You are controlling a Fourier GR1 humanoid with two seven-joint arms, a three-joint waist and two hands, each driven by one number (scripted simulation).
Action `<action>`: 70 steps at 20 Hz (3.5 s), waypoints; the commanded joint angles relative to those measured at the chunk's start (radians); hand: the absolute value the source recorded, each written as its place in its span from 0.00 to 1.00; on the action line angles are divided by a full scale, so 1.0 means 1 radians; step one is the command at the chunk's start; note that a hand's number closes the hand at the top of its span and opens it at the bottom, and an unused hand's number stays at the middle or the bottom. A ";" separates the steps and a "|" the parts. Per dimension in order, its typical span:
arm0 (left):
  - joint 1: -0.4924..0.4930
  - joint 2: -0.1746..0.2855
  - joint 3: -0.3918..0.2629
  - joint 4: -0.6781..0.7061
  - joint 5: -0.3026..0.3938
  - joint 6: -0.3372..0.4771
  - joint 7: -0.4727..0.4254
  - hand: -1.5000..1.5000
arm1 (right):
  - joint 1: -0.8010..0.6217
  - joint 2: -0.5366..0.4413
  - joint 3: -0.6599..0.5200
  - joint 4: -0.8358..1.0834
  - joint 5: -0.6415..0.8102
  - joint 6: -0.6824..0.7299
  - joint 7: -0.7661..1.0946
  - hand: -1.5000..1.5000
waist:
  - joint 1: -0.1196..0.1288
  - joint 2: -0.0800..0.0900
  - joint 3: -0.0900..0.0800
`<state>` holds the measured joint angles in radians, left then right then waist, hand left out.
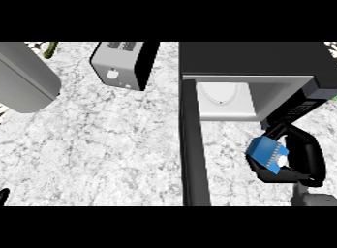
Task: Pick up the milk, place it into the microwave and close the microwave
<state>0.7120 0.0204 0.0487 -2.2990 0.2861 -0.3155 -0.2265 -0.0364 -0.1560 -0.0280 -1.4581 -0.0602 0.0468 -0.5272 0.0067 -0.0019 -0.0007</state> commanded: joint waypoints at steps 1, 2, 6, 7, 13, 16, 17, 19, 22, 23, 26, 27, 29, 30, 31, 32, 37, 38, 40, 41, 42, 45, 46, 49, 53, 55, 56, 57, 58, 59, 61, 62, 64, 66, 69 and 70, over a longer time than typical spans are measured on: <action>-0.011 -0.015 -0.027 -0.053 -0.017 0.030 0.070 0.00 | -0.163 0.022 0.008 0.044 0.053 -0.086 0.143 1.00 | 0.006 0.002 0.001; 0.035 -0.012 0.016 0.014 -0.010 -0.038 -0.030 0.00 | -0.161 0.037 0.005 0.082 0.062 -0.094 0.107 1.00 | 0.008 0.001 0.001; 0.029 -0.007 0.036 0.027 0.004 -0.049 -0.022 0.00 | -0.360 -0.017 -0.062 0.274 0.067 -0.085 0.128 1.00 | 0.015 0.003 0.001; -0.019 0.023 0.100 0.005 0.079 -0.038 0.030 0.00 | -0.339 0.042 -0.019 0.291 0.098 -0.120 0.098 1.00 | 0.008 0.003 0.001; -0.105 0.032 0.091 0.038 0.062 -0.012 0.076 0.00 | -0.574 0.003 -0.079 0.579 0.106 -0.109 0.036 1.00 | 0.025 0.012 0.002; -0.047 0.003 0.051 0.067 0.025 -0.068 0.003 0.00 | -0.576 -0.009 -0.085 0.615 0.116 -0.118 0.013 1.00 | 0.038 0.011 0.001; -0.065 0.028 0.082 0.042 0.066 -0.062 0.035 0.00 | -0.612 -0.019 -0.113 0.626 0.091 -0.117 0.026 1.00 | 0.037 0.012 0.002; -0.096 0.040 0.097 0.051 0.076 -0.052 0.047 0.00 | -0.629 -0.005 -0.099 0.651 0.140 -0.188 0.000 1.00 | 0.057 0.020 0.002; -0.115 0.019 0.044 0.049 0.036 -0.048 0.048 0.00 | -0.631 -0.023 -0.108 0.671 0.136 -0.186 -0.032 1.00 | 0.069 0.026 0.003; -0.108 0.035 0.069 0.052 0.057 -0.055 0.056 0.00 | -0.626 -0.016 -0.093 0.666 0.154 -0.211 -0.025 1.00 | 0.067 0.022 0.002; -0.126 0.035 0.052 0.069 0.053 -0.068 0.046 0.00 | -0.635 -0.033 -0.095 0.655 0.187 -0.285 -0.026 1.00 | 0.092 0.030 0.000; -0.119 0.048 0.072 0.053 0.062 -0.070 0.052 0.00 | -0.621 -0.054 -0.096 0.658 0.189 -0.274 -0.040 1.00 | 0.092 0.027 0.001; -0.160 0.039 0.057 0.073 0.044 -0.057 0.052 0.00 | -0.633 -0.046 -0.084 0.647 0.200 -0.301 -0.034 1.00 | 0.096 0.034 0.000; -0.147 0.048 0.065 0.060 0.058 -0.067 0.053 0.00 | -0.622 -0.053 -0.084 0.648 0.200 -0.303 -0.030 1.00 | 0.105 0.031 0.000; -0.162 0.037 0.039 0.070 0.051 -0.064 0.060 0.00 | -0.607 -0.035 -0.089 0.656 0.202 -0.337 -0.051 1.00 | 0.109 0.039 0.001; -0.163 0.045 0.047 0.071 0.058 -0.064 0.067 0.00 | -0.611 -0.051 -0.100 0.652 0.190 -0.331 -0.038 1.00 | 0.110 0.038 0.001; -0.199 0.058 0.055 0.089 0.016 -0.051 0.073 0.00 | -0.588 -0.005 -0.170 0.627 0.149 -0.473 -0.062 1.00 | 0.125 0.048 0.001; -0.187 0.052 0.041 0.066 0.019 -0.048 0.087 0.00 | -0.563 -0.001 -0.176 0.628 0.159 -0.512 -0.088 1.00 | 0.140 0.050 0.002; -0.200 0.062 0.038 0.083 0.001 -0.060 0.077 0.00 | -0.564 0.000 -0.187 0.619 0.158 -0.543 -0.117 1.00 | 0.147 0.053 0.000; -0.199 0.061 0.050 0.066 0.007 -0.051 0.079 0.00 | -0.566 -0.008 -0.190 0.613 0.172 -0.574 -0.126 1.00 | 0.154 0.048 0.000; -0.210 0.063 0.041 0.081 -0.009 -0.055 0.076 0.00 | -0.543 -0.018 -0.183 0.613 0.198 -0.597 -0.149 1.00 | 0.151 0.054 -0.002; -0.222 0.069 0.037 0.088 -0.019 -0.060 0.074 0.00 | -0.505 -0.024 -0.168 0.602 0.268 -0.668 -0.209 0.00 | 0.169 0.062 -0.005; -0.229 0.066 0.030 0.073 -0.029 -0.047 0.088 0.00 | -0.490 -0.035 -0.167 0.611 0.284 -0.669 -0.212 0.00 | 0.168 0.064 -0.002; -0.230 0.067 0.025 0.079 -0.040 -0.050 0.087 0.00 | -0.498 -0.028 -0.179 0.608 0.302 -0.691 -0.214 0.00 | 0.186 0.062 -0.001; -0.248 0.075 0.020 0.079 -0.051 -0.053 0.089 0.00 | -0.404 -0.056 -0.198 0.601 0.375 -0.757 -0.237 0.00 | 0.182 0.075 -0.007; -0.262 0.086 -0.007 0.073 -0.057 -0.067 0.108 0.00 | -0.452 0.022 -0.168 0.597 0.290 -0.615 -0.202 0.00 | 0.205 0.071 0.003; -0.264 0.071 -0.011 0.089 -0.066 -0.057 0.099 0.00 | -0.449 0.018 -0.170 0.600 0.285 -0.605 -0.207 0.00 | 0.206 0.072 0.002; -0.277 0.078 0.000 0.090 -0.059 -0.058 0.098 0.00 | -0.450 0.028 -0.165 0.604 0.281 -0.598 -0.205 0.00 | 0.210 0.073 0.002; -0.279 0.068 -0.023 0.103 -0.066 -0.060 0.100 0.00 | -0.456 0.039 -0.156 0.612 0.280 -0.587 -0.196 0.00 | 0.204 0.072 0.002; -0.270 0.070 -0.023 0.092 -0.073 -0.060 0.100 0.00 | -0.477 0.024 -0.161 0.618 0.273 -0.567 -0.185 0.00 | 0.215 0.065 0.002; -0.283 0.069 -0.041 0.091 -0.081 -0.060 0.110 0.00 | -0.489 0.038 -0.152 0.644 0.270 -0.557 -0.178 0.00 | 0.205 0.065 0.003; -0.285 0.070 -0.032 0.095 -0.079 -0.060 0.103 0.00 | -0.488 0.039 -0.159 0.644 0.254 -0.543 -0.182 0.00 | 0.198 0.061 0.003; -0.288 0.059 -0.044 0.098 -0.095 -0.049 0.105 0.00 | -0.487 0.056 -0.160 0.651 0.249 -0.554 -0.188 0.00 | 0.197 0.061 0.003; -0.291 0.064 -0.051 0.090 -0.100 -0.053 0.111 0.00 | -0.507 0.036 -0.172 0.665 0.242 -0.549 -0.171 0.00 | 0.201 0.061 0.003; -0.301 0.059 -0.061 0.098 -0.115 -0.048 0.113 0.00 | -0.531 0.025 -0.173 0.705 0.248 -0.545 -0.143 0.00 | 0.186 0.058 0.002; -0.299 0.059 -0.064 0.103 -0.116 -0.047 0.118 0.00 | -0.542 0.020 -0.175 0.714 0.250 -0.544 -0.138 0.00 | 0.179 0.055 0.001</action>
<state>0.4191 0.0809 -0.0018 -2.2028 0.1822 -0.3642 -0.1161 -0.4252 -0.0993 -0.1668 -0.9151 0.2074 -0.5445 -0.9071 0.1693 0.0147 -0.0024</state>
